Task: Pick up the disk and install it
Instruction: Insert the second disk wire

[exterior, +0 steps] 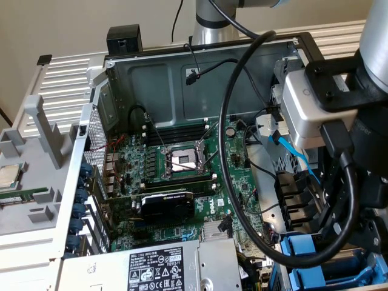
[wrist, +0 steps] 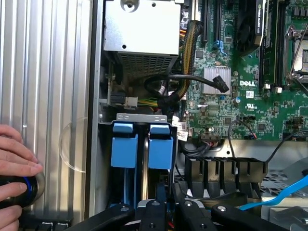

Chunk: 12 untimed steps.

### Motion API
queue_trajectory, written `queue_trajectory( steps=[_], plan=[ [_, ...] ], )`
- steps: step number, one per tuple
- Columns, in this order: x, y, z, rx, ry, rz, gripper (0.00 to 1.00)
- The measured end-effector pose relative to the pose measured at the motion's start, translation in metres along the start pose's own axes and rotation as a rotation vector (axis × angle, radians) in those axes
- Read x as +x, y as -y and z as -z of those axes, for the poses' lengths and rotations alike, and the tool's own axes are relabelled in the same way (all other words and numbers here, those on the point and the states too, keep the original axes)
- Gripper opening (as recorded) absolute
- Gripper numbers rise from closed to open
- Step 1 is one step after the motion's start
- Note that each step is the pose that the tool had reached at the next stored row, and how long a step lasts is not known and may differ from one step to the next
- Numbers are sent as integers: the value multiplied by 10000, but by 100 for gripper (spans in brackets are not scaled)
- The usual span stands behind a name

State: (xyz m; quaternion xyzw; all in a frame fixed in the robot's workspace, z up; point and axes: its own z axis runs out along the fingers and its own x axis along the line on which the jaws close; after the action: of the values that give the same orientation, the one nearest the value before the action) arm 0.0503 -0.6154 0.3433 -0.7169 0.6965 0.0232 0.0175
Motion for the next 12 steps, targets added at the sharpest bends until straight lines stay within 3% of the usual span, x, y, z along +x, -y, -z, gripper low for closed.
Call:
queue_trajectory(
  steps=[12],
  plan=[
    [1, 0, -13, 0, 18, 1, 16]
  ],
)
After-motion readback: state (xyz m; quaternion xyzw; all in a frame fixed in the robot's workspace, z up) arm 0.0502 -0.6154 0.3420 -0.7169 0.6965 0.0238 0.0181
